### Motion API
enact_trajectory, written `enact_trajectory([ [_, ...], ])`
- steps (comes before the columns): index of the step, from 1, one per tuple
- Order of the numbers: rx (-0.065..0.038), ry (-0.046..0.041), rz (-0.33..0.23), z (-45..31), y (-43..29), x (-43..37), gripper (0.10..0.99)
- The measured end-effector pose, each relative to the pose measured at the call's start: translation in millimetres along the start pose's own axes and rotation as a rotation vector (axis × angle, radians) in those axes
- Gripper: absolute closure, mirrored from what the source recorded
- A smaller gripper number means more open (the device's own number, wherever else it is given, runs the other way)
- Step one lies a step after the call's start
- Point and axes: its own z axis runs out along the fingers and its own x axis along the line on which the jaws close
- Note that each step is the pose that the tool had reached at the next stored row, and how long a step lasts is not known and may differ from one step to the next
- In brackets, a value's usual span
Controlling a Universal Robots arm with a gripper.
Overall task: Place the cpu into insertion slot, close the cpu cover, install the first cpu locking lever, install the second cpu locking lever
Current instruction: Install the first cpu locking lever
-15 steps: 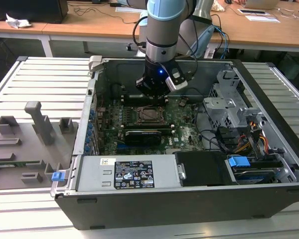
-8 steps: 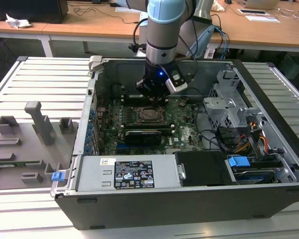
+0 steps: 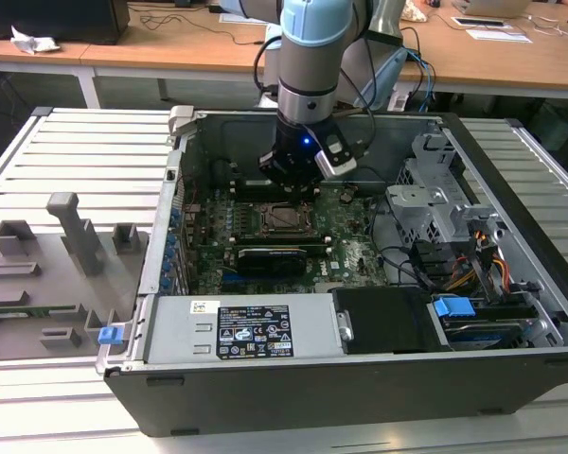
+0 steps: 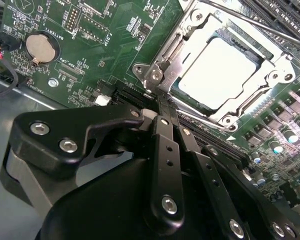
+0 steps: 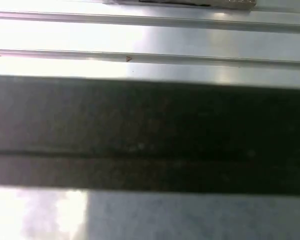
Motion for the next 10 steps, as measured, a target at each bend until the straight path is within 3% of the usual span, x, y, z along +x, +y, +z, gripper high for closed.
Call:
enact_trajectory([
  [5, 0.028, 0.0012, 0.000, 0.7, -0.1, -0.3, 0.980],
  [10, 0.030, 0.0012, -0.001, -1.6, 0.8, -0.4, 0.980],
])
